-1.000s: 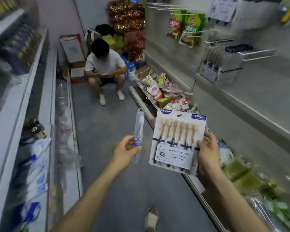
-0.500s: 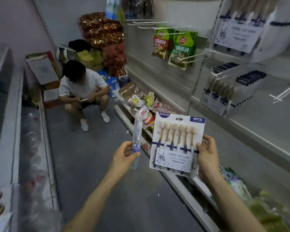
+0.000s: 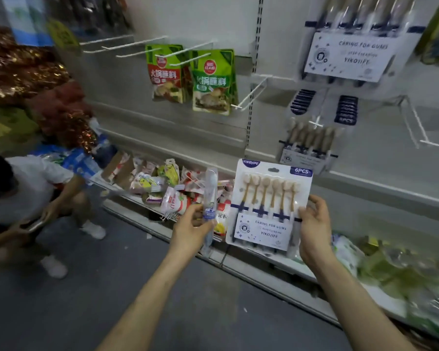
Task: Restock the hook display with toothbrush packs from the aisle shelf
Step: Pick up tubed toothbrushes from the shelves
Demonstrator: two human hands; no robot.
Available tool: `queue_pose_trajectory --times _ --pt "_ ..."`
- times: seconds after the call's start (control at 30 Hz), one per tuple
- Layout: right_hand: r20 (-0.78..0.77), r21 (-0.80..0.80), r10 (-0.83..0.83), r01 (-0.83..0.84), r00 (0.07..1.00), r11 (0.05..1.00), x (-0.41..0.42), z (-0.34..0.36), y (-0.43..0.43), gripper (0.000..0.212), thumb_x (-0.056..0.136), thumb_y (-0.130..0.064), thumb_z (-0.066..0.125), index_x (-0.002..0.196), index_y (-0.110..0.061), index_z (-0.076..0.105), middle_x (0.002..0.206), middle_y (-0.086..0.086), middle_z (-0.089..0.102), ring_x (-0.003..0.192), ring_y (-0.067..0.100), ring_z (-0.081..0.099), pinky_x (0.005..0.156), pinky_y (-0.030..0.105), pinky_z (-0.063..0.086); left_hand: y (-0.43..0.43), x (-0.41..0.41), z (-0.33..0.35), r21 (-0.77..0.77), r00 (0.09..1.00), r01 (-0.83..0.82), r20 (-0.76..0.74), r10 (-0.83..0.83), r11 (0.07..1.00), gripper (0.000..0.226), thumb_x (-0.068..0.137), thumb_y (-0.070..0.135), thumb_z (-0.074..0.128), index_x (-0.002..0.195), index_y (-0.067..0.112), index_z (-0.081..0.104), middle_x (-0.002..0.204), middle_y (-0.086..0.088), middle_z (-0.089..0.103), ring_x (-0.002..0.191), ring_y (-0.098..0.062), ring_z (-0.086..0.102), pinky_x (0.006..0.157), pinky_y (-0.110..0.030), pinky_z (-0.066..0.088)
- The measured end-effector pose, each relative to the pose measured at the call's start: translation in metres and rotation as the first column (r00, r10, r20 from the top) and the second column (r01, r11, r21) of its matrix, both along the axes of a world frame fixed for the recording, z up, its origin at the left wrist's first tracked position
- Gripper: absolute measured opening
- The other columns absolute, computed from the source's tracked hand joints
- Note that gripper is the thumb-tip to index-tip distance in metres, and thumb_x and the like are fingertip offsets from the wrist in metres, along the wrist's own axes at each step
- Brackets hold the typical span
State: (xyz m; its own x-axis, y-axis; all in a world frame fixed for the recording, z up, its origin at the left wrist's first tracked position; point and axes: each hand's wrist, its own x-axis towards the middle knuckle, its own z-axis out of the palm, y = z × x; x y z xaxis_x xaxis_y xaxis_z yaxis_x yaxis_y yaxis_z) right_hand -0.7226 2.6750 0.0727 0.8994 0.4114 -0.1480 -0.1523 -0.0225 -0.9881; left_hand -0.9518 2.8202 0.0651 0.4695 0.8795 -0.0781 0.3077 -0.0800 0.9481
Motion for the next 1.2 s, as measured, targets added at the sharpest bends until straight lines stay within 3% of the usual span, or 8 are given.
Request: queue_pose_trajectory --times 0.17,0.33,0.5,0.67,0.77,0.87,1.03,1.2 --pt "0.01 0.036 -0.111 0.111 0.994 0.993 0.025 0.014 0.0 0.033 0.105 0.002 0.042 0.126 -0.019 0.057 0.115 -0.003 0.069 0.1 0.008 0.069 0.066 0.014 0.054 0.032 0.044 0.008 0.009 0.987 0.156 0.034 -0.156 0.988 0.034 0.093 0.022 0.079 0.112 0.044 0.061 0.114 0.013 0.072 0.103 -0.007 0.068 0.081 -0.023 0.052" --pt "0.086 0.092 -0.153 0.145 0.985 0.985 0.065 0.032 0.001 0.032 0.106 0.003 0.042 0.123 -0.018 0.057 0.108 -0.006 0.071 0.079 -0.009 0.069 0.065 0.013 0.053 0.041 0.094 0.017 0.028 0.979 0.181 0.094 -0.182 0.983 0.03 0.094 0.024 0.078 0.111 0.043 0.062 0.113 0.013 0.072 0.104 -0.004 0.067 0.083 -0.02 0.053" --pt "0.091 0.143 -0.201 0.187 0.975 0.972 0.089 0.044 0.002 0.032 0.107 0.002 0.043 0.119 -0.024 0.057 0.112 -0.004 0.07 0.094 0.004 0.067 0.086 0.027 0.057 0.045 0.13 0.023 0.057 0.971 0.216 0.095 -0.221 0.975 0.029 0.092 0.03 0.08 0.108 0.048 0.064 0.106 0.019 0.074 0.102 -0.003 0.069 0.095 -0.038 0.057" --pt "0.102 0.146 -0.208 0.192 0.973 0.97 0.105 0.048 0.009 0.03 0.107 0.002 0.042 0.119 -0.021 0.057 0.109 0.007 0.073 0.08 0.006 0.069 0.063 0.015 0.054 0.044 0.149 0.028 0.094 0.967 0.231 0.089 -0.239 0.968 0.028 0.092 0.033 0.078 0.111 0.047 0.062 0.107 0.02 0.073 0.103 -0.005 0.068 0.094 -0.044 0.059" --pt "0.108 0.122 -0.203 0.19 0.973 0.974 0.113 0.048 0.016 0.03 0.107 0.003 0.04 0.123 -0.017 0.056 0.105 0.004 0.072 0.069 -0.003 0.069 0.056 0.013 0.051 0.046 0.157 0.03 0.112 0.962 0.256 0.068 -0.264 0.96 0.033 0.094 0.032 0.076 0.123 0.038 0.061 0.115 0.018 0.071 0.107 -0.004 0.066 0.097 -0.039 0.056" --pt "0.132 0.095 -0.217 0.206 0.967 0.974 0.119 0.047 0.023 0.03 0.107 0.003 0.041 0.125 -0.016 0.056 0.106 0.005 0.073 0.075 0.003 0.069 0.056 0.011 0.049 0.051 0.162 0.03 0.124 0.959 0.265 0.069 -0.275 0.956 0.039 0.095 0.032 0.076 0.131 0.032 0.061 0.119 0.014 0.07 0.11 -0.007 0.066 0.097 -0.035 0.055" --pt "0.123 0.076 -0.236 0.227 0.964 0.971 0.128 0.043 0.037 0.032 0.107 0.0 0.041 0.119 -0.026 0.057 0.106 -0.001 0.073 0.085 0.01 0.069 0.071 0.023 0.057 0.062 0.166 0.029 0.129 0.956 0.272 0.073 -0.283 0.954 0.035 0.094 0.03 0.077 0.127 0.032 0.063 0.114 0.015 0.072 0.107 -0.005 0.067 0.095 -0.031 0.055" --pt "0.119 0.06 -0.255 0.25 0.96 0.966 0.14 0.041 0.055 0.032 0.107 -0.001 0.041 0.123 -0.023 0.056 0.107 -0.001 0.072 0.084 0.008 0.069 0.064 0.018 0.054 0.07 0.167 0.03 0.124 0.953 0.284 0.075 -0.294 0.951 0.031 0.095 0.029 0.076 0.122 0.036 0.063 0.114 0.016 0.072 0.106 -0.003 0.067 0.093 -0.03 0.055"
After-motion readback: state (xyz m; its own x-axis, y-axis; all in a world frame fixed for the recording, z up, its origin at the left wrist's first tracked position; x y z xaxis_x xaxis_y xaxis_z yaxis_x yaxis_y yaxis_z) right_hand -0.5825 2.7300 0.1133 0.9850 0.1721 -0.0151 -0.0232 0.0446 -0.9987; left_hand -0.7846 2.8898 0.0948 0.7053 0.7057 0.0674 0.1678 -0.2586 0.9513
